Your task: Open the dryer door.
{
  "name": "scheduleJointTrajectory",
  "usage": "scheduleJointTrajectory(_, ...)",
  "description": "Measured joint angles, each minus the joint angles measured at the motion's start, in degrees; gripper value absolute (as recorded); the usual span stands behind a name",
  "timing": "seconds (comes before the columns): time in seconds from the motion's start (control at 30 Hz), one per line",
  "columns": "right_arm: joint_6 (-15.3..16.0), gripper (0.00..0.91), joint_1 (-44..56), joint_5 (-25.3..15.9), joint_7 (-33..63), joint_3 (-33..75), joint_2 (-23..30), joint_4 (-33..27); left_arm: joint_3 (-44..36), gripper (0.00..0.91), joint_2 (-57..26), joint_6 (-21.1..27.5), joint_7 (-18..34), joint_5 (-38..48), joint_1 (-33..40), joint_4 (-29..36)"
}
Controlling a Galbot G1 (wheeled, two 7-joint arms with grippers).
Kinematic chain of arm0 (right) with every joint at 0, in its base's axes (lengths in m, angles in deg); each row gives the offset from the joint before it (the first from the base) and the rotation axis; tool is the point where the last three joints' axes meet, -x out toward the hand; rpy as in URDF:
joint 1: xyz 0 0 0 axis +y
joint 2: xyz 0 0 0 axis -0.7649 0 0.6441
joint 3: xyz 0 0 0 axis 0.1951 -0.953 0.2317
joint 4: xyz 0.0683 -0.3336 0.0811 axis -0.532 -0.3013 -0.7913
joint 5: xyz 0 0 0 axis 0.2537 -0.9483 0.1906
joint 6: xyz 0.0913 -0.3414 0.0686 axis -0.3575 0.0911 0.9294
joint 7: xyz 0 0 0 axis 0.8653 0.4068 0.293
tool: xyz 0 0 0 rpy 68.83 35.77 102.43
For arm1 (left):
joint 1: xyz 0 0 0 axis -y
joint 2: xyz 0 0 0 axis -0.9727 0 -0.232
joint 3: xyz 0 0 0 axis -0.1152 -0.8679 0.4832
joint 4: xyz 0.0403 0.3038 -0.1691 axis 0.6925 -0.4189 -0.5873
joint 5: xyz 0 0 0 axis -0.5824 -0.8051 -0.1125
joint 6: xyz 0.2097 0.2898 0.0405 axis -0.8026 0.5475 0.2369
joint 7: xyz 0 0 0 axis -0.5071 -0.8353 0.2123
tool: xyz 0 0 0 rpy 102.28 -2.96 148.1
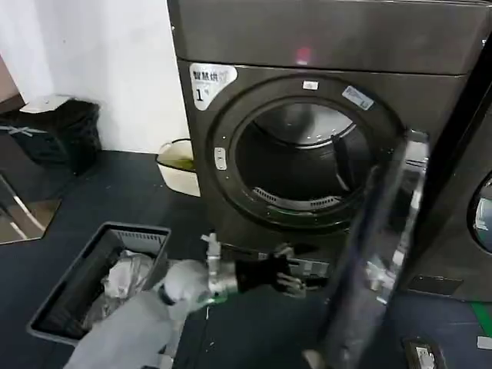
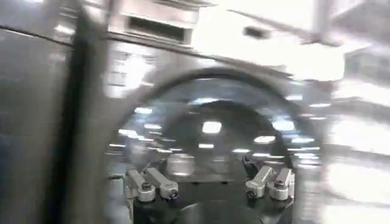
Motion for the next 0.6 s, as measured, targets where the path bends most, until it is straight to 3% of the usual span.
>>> scheduleJointTrajectory(0.3, 3.19, 0.907, 5.27, -5.30, 7.50, 13.45, -4.11, -7.07, -9.23, 0.907, 6.00, -0.39, 3.00, 0.04, 5.78, -3.55)
scheduleJointTrajectory(0.6, 4.36, 0.907, 8.09, -5.43, 6.91, 20.32, -5.67, -10.01, -14.84, 0.907, 17.29, -1.69, 4.88, -1.46, 11.33, -12.12)
